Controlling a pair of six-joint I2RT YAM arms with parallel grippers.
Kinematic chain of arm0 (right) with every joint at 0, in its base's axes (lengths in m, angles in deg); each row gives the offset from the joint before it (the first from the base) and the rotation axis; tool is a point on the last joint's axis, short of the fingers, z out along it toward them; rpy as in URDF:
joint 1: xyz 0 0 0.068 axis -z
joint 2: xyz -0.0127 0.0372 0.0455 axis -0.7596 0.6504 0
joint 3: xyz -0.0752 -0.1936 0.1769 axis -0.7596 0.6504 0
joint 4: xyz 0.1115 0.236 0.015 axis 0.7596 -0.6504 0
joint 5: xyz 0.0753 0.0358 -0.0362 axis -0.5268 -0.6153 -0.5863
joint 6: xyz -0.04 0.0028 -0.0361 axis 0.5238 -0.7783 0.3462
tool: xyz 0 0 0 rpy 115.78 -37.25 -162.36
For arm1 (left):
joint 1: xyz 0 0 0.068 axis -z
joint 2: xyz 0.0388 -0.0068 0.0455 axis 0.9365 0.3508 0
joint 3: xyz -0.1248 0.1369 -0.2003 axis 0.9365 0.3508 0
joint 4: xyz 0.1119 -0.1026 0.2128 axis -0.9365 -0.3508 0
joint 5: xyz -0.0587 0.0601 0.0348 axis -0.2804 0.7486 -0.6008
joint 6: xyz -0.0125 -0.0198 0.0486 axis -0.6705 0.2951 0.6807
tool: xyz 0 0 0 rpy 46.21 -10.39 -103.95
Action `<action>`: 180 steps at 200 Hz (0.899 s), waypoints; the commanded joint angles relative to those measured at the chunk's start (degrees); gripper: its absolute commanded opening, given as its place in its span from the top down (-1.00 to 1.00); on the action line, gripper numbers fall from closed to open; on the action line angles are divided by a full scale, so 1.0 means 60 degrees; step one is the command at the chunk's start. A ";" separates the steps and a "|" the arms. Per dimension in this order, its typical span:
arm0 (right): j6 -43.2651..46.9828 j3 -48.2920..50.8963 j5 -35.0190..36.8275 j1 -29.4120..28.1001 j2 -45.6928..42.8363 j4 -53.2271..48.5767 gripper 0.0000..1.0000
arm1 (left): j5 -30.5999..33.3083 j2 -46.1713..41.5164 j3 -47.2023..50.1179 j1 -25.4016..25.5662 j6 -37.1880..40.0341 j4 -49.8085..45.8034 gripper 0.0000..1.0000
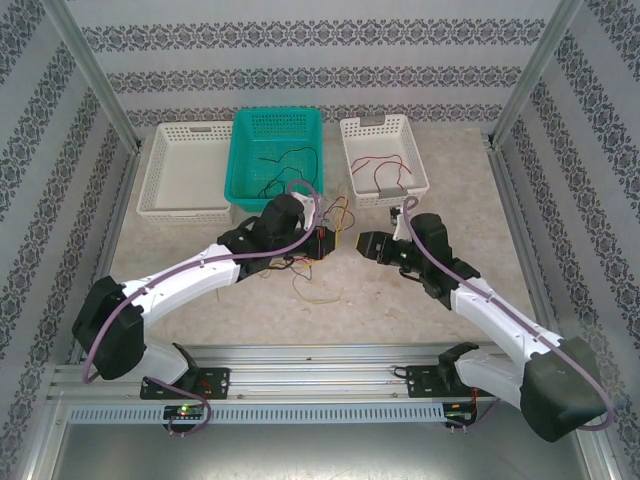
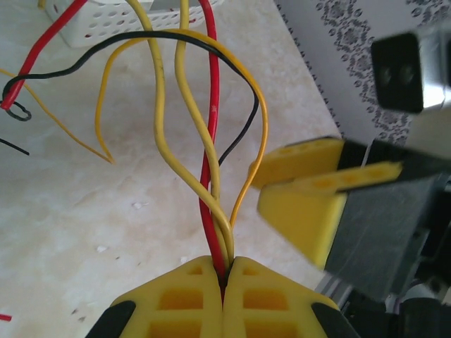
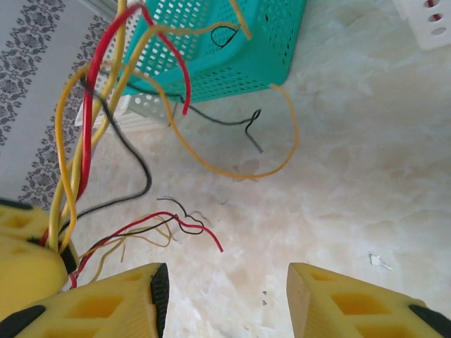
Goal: Untangle the cables
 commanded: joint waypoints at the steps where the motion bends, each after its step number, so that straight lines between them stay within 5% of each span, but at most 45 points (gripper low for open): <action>1: -0.0156 0.0423 0.0342 -0.0260 -0.0182 0.1358 0.04 | -0.0458 0.0249 0.0145 0.0170 -0.0659 0.1305 1.00; 180: -0.0352 0.0420 0.1611 -0.0566 0.0371 0.3240 0.22 | -0.1179 0.0533 0.0739 0.0529 -0.0988 0.1979 1.00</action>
